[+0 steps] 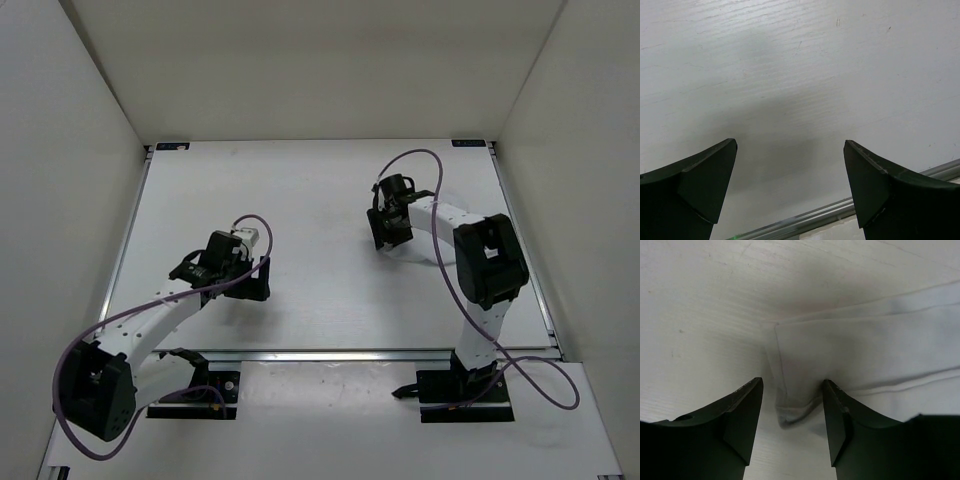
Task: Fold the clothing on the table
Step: Flatten the skirt out
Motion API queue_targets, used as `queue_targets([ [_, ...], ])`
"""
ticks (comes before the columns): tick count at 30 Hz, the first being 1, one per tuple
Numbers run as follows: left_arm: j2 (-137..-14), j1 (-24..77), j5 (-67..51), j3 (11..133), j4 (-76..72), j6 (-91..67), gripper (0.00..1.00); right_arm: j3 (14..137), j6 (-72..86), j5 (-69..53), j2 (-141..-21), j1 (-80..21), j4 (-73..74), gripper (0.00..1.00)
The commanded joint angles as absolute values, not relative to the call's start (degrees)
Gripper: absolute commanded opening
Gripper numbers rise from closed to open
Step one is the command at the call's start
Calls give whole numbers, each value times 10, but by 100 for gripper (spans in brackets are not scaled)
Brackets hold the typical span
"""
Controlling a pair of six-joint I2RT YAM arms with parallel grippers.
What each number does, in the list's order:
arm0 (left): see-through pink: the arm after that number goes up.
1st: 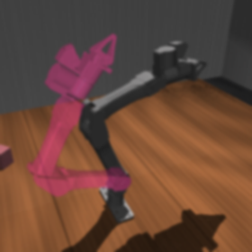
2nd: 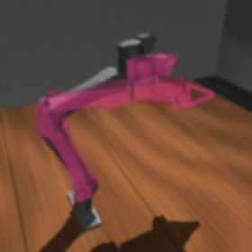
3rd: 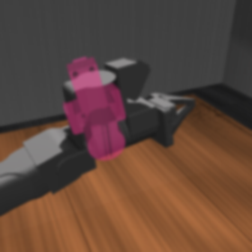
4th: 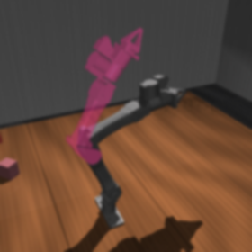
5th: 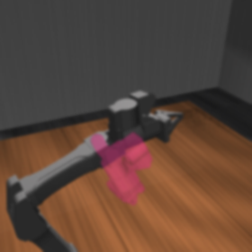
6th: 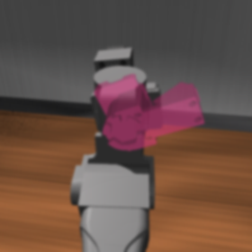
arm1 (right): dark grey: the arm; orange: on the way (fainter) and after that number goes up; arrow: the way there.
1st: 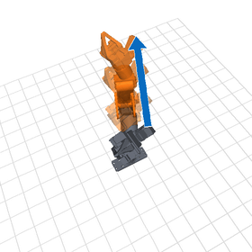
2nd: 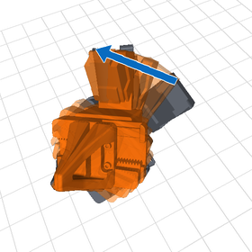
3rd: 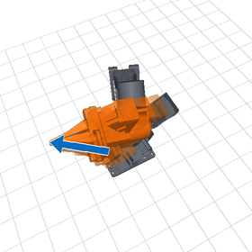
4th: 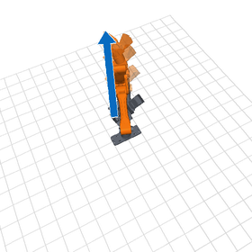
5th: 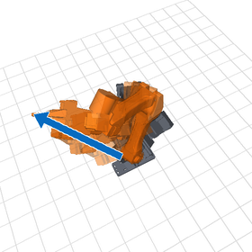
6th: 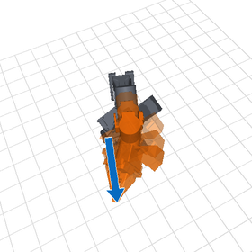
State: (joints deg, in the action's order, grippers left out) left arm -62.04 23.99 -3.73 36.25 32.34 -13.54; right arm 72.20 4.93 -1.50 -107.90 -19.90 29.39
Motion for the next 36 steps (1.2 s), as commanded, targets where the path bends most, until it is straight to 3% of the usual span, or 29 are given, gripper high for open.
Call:
queue_targets([
  [1,-629,238,-54,364,313,-129,99,764,17,42,-1106,-226,291,48],
  [5,-638,247,-49,365,320,-131,99,781,6,165,-1123,-265,304,49],
  [9,-648,245,-47,366,319,-130,99,824,-13,104,-1161,-238,303,48],
  [11,-646,247,-47,363,324,-127,99,859,-9,64,-1192,-222,326,42],
  [12,-646,248,-51,365,321,-129,95,872,-7,33,-1211,-210,334,23],
  [13,-643,245,-54,362,317,-127,87,895,-3,26,-1218,-206,354,6],
  [14,-643,245,-63,363,314,-125,81,908,-3,6,-1235,-201,379,0],
  [15,-640,237,-72,363,313,-120,58,923,0,-20,-1236,-202,390,1],
  [17,-632,218,-85,363,310,-116,30,938,6,-55,-1217,-216,402,0],
  [18,-628,213,-97,364,309,-114,23,935,5,-100,-1196,-229,404,0],
  [20,-619,176,-110,366,308,-109,0,899,-4,-169,-1135,-243,404,0],
  [22,-606,164,-136,366,309,-99,0,809,31,-245,-1031,-263,360,0],
  [24,-602,170,-159,371,300,-93,9,677,70,-262,-942,-277,323,0],
  [25,-603,179,-166,368,292,-96,27,645,93,-262,-883,-284,308,0],
  [27,-609,205,-163,374,276,-104,37,534,147,-257,-797,-286,299,0],
  [29,-639,222,-195,386,253,-130,61,453,189,-269,-684,-243,282,0],
  [32,-712,260,-212,426,208,-170,59,365,220,-281,-588,-208,252,0],
  [36,-845,323,-200,519,171,-214,60,328,228,-286,-560,-184,273,0],
])
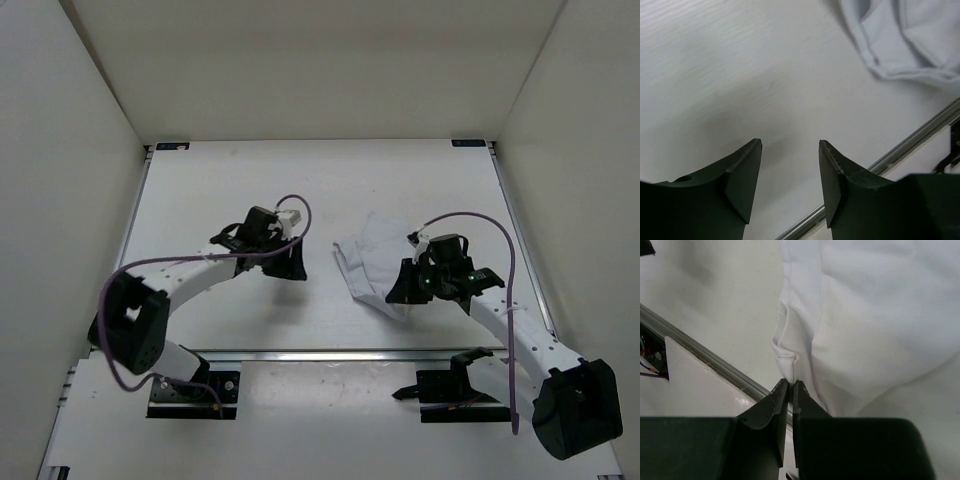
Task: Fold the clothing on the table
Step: Flatten the skirt out
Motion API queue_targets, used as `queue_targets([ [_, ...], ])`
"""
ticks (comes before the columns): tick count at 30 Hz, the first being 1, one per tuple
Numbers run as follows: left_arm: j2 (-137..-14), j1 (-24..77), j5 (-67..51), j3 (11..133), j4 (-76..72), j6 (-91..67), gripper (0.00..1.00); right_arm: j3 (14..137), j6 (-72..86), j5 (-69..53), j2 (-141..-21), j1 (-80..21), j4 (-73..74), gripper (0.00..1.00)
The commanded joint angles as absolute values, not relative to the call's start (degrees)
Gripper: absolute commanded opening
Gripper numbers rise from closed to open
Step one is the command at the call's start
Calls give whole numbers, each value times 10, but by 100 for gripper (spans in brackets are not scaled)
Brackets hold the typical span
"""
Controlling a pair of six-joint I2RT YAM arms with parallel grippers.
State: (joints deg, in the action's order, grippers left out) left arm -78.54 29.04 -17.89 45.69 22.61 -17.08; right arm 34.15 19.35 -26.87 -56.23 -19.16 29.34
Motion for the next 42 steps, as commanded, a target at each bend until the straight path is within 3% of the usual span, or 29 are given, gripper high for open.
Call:
queue_targets([
  [1,-880,330,-205,540,157,-232,60,322,228,-282,-555,-179,279,0],
  [10,-1011,327,-127,639,104,-336,60,292,234,-286,-533,-165,272,0],
  [13,-1026,325,-107,656,82,-361,65,290,237,-294,-533,-159,271,0],
  [16,-1050,320,-126,671,49,-392,63,284,234,-288,-530,-162,267,0],
  [19,-1088,320,-149,692,40,-417,73,281,228,-292,-539,-163,267,0],
  [23,-1128,335,-149,714,26,-439,72,286,227,-288,-541,-163,265,0],
  [27,-1164,351,-165,736,39,-457,57,287,222,-290,-546,-163,264,0],
  [28,-1166,353,-174,727,17,-465,46,287,219,-293,-546,-157,266,0],
  [30,-1152,353,-195,695,-36,-484,4,292,214,-294,-548,-152,271,0],
  [36,-1029,321,-178,668,-53,-503,0,367,193,-287,-538,-123,292,0],
  [42,-842,259,-130,725,100,-470,0,524,171,-287,-500,-68,285,0],
])
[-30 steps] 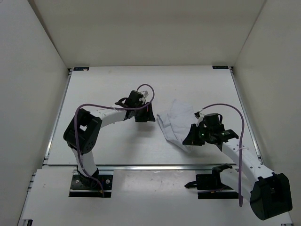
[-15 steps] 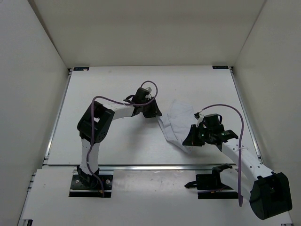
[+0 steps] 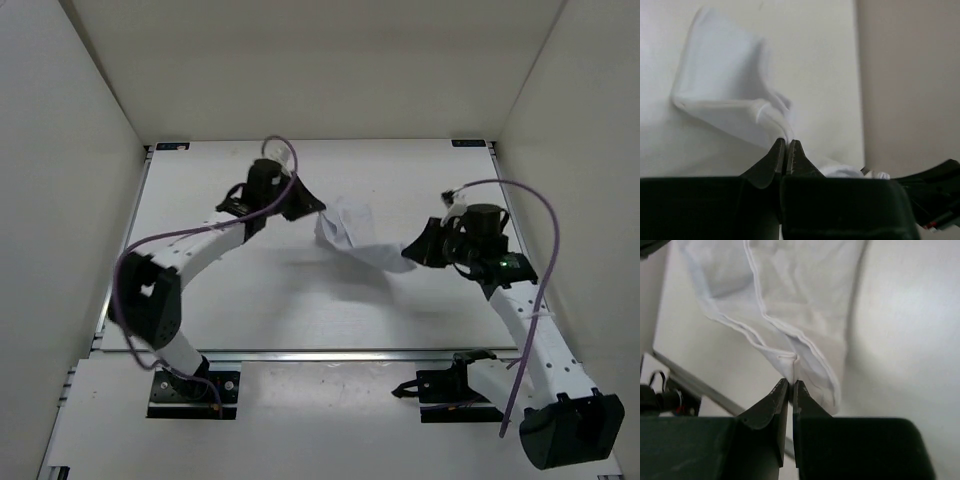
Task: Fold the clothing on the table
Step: Flatten the skirt out
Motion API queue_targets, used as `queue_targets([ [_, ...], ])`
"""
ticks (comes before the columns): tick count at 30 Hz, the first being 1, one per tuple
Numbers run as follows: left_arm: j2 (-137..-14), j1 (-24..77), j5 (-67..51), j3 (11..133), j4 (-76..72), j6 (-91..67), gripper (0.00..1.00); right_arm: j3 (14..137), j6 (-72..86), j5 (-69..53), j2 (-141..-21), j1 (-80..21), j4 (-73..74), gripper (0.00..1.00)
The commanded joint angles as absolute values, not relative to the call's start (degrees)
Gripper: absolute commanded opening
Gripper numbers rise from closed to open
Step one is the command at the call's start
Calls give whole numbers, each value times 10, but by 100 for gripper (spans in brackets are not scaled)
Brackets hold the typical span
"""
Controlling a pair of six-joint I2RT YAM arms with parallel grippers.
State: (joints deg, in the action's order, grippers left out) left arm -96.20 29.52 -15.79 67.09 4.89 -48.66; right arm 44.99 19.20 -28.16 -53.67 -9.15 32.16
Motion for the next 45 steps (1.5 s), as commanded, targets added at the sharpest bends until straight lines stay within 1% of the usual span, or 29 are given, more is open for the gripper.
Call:
queue_targets([
  [1,-806,255,-122,736,121,-464,0,544,177,-284,-492,-64,278,1],
  [4,-729,244,-120,749,163,-450,0,593,191,-306,-471,-46,269,0],
  [7,-665,217,-136,732,177,-454,0,603,209,-347,-461,-32,244,0],
  [9,-641,198,-150,731,186,-454,0,599,221,-348,-452,-29,223,0],
  [12,-642,175,-160,750,224,-430,0,595,232,-339,-457,-32,194,0],
  [14,-657,175,-158,757,233,-421,0,594,233,-350,-479,-31,178,0],
  [17,-692,159,-178,743,214,-427,0,595,222,-345,-539,-56,133,1],
  [20,-758,149,-192,768,194,-424,0,639,200,-329,-650,-69,107,0],
  [22,-808,139,-198,818,193,-418,0,694,186,-340,-712,-63,103,0],
  [24,-884,129,-200,895,227,-406,0,791,163,-336,-766,-62,113,0],
  [27,-960,119,-207,1070,284,-394,0,885,141,-330,-809,-58,115,0],
  [29,-977,114,-212,1110,291,-390,0,920,139,-334,-833,-45,114,0],
  [31,-977,111,-220,1104,279,-396,0,929,132,-342,-845,-38,123,0],
  [35,-939,126,-229,965,237,-392,0,845,124,-347,-826,-28,115,0],
  [37,-887,139,-229,822,196,-401,0,758,122,-339,-813,-31,123,0],
  [38,-854,144,-225,782,162,-410,0,704,123,-338,-795,-36,122,0],
  [39,-839,151,-222,701,135,-418,0,674,128,-328,-763,-41,127,0],
  [40,-805,163,-219,624,123,-425,2,611,141,-307,-728,-55,132,1],
  [41,-779,176,-216,560,108,-426,16,543,162,-295,-711,-69,131,10],
  [42,-766,182,-204,527,107,-425,26,485,175,-265,-670,-79,141,17],
  [43,-746,199,-197,476,102,-418,37,459,205,-224,-635,-104,151,35],
  [44,-731,208,-193,450,106,-411,42,421,236,-208,-618,-112,175,47],
  [45,-723,211,-191,413,116,-409,46,401,245,-187,-592,-126,198,50],
])
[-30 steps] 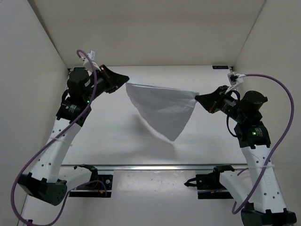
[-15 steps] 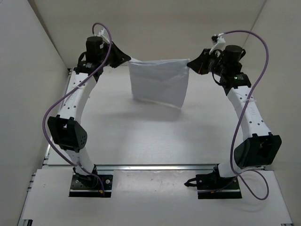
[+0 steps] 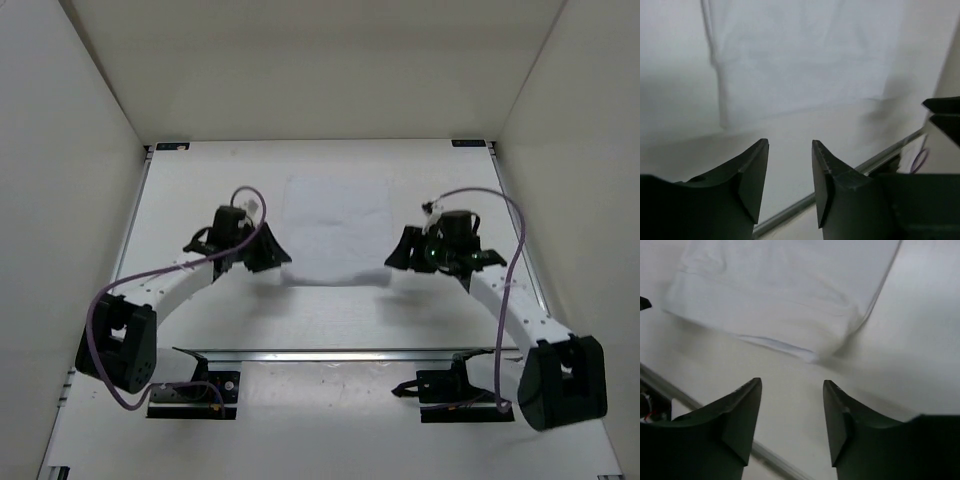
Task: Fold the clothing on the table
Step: Flatten the skirt out, then fold the skirt
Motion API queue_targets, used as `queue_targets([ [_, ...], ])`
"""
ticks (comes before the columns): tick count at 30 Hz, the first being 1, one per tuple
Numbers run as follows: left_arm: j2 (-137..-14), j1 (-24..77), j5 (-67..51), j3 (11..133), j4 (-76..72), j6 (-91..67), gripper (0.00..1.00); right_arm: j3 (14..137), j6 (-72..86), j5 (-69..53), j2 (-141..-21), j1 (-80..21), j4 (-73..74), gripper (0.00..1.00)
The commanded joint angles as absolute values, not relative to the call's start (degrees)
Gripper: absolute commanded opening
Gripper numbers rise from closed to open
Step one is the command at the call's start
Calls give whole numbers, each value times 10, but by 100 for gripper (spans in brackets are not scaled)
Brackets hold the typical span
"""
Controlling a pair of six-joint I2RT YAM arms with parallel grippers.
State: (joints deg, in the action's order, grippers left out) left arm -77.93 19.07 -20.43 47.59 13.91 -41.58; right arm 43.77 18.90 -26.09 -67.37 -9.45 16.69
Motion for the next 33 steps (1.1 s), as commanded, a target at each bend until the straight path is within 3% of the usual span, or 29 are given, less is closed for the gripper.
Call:
queue_targets([
  [1,-719,212,-198,386,122,-401,53,376,272,-172,-571,-134,206,54],
  [9,-698,221,-108,367,184,-374,65,278,391,-162,-561,-129,191,56],
  [13,-717,222,-82,351,150,-398,64,299,386,-142,-654,-149,157,52],
  [23,-878,256,-37,443,145,-412,59,395,359,-108,-832,-170,129,41],
  [24,-895,258,-43,449,141,-415,51,405,356,-105,-838,-170,132,35],
  [25,-905,260,-43,453,138,-414,36,414,352,-107,-852,-171,127,22],
  [26,-905,259,-52,459,133,-417,30,419,348,-115,-866,-170,130,16],
  [27,-912,255,-66,460,125,-418,9,431,345,-124,-873,-170,142,4],
  [28,-910,251,-72,461,125,-419,0,450,335,-124,-876,-170,162,0],
  [33,-844,235,-112,448,177,-382,0,461,323,-140,-783,-165,250,0],
])
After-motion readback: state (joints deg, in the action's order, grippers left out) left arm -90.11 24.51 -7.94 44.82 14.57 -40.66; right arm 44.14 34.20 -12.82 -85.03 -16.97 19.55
